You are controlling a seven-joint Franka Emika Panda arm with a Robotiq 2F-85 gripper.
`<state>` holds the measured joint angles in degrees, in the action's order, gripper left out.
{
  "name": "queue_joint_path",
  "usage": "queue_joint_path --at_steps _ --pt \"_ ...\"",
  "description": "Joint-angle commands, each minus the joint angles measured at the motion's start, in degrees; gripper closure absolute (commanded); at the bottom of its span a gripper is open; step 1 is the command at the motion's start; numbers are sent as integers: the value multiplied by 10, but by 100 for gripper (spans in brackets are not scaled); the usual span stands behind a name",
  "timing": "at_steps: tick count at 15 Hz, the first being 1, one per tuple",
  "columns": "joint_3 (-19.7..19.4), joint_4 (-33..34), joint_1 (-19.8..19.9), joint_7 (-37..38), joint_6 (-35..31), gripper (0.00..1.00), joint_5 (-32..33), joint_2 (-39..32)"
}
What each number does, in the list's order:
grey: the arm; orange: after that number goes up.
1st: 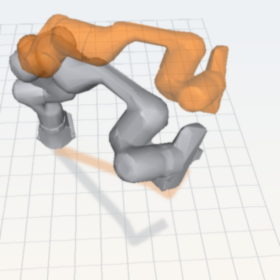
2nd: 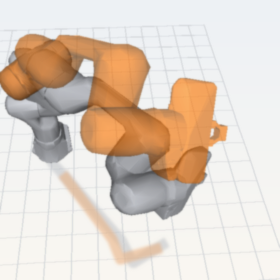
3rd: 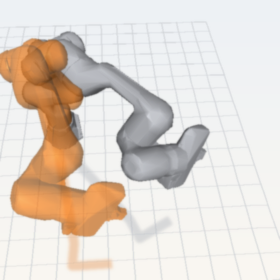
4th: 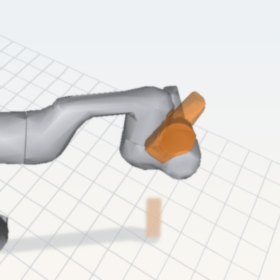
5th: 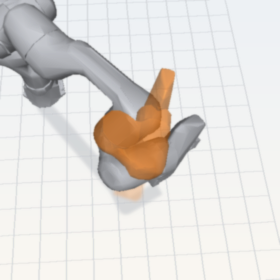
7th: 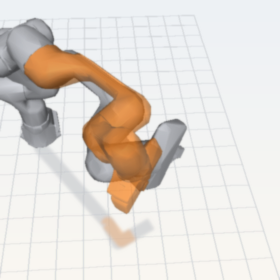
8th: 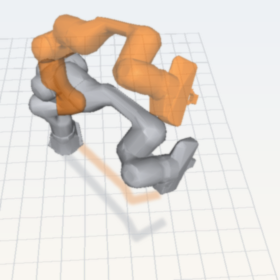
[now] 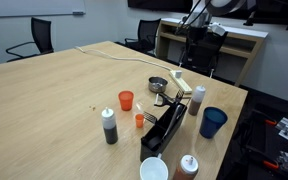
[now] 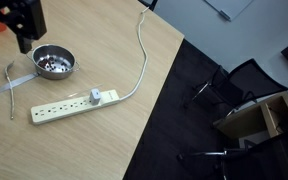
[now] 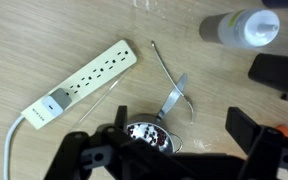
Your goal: Move the silver pot to the left
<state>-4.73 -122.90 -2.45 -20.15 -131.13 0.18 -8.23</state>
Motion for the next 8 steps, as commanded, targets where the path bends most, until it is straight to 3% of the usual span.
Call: queue_joint_path --at_steps 1,8 --pt "18 14 20 17 -1 0 4 -12" --pt "19 26 21 33 -1 0 4 -23"
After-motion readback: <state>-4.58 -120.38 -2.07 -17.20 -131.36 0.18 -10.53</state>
